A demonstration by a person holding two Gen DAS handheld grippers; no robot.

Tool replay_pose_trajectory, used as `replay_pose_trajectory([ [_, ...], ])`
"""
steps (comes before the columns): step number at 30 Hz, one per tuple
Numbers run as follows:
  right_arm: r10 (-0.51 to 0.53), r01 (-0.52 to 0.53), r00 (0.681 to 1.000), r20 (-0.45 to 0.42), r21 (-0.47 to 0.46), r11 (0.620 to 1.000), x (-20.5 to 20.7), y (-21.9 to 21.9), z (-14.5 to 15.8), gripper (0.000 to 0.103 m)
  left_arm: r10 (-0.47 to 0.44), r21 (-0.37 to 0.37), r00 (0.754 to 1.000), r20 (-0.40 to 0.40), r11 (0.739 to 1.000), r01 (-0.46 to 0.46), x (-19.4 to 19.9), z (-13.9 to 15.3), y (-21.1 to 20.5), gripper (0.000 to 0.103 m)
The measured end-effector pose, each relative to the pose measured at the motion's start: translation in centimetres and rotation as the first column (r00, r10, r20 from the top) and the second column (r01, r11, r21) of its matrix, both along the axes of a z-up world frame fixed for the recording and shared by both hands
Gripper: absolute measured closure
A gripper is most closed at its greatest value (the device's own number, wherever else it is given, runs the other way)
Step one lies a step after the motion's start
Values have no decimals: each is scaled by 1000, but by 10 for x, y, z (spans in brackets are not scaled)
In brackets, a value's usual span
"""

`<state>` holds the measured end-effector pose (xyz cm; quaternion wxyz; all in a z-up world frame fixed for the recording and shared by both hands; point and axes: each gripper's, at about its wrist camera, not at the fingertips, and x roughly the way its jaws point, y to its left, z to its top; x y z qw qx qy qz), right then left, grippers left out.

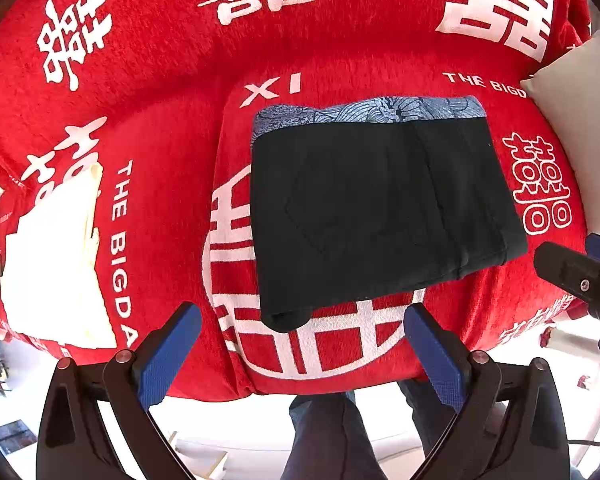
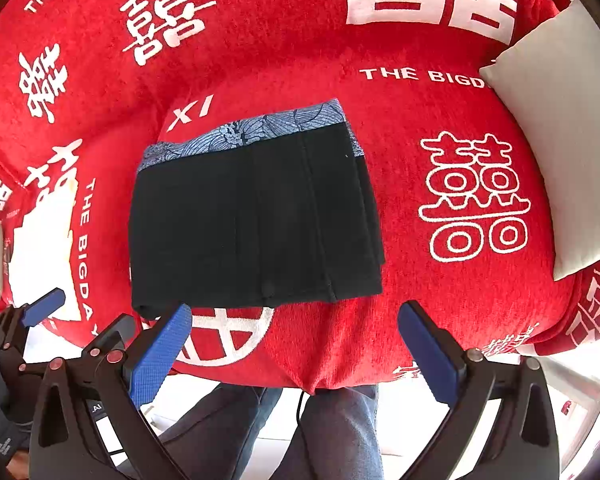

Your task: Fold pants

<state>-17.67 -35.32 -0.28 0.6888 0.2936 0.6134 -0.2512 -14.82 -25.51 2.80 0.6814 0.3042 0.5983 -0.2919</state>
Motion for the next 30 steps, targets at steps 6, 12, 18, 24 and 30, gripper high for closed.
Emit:
replay_pose_trajectory([
  [6,11,-11,1000,-1,-1,1000,2,1,0,0,3,3,1000,0,1000,-3,0,-1,0,2],
  [12,19,-19,1000,-4,0,1000,4,1,-1,0,4,5,1000,12,1000,-5,0,-1,0,2],
  [18,35,-35,999,-10,-7,999,6,2,-3,0,8,0,1000,10,1000,-8,0,-3,-1,2],
  [24,52,-53,999,-15,-16,998,8,3,-3,0,29,-6,1000,-8,1000,-29,1,-6,2,2],
  [30,60,-61,998,-23,-18,998,11,4,-5,0,29,0,1000,-6,1000,-29,2,-7,4,2],
])
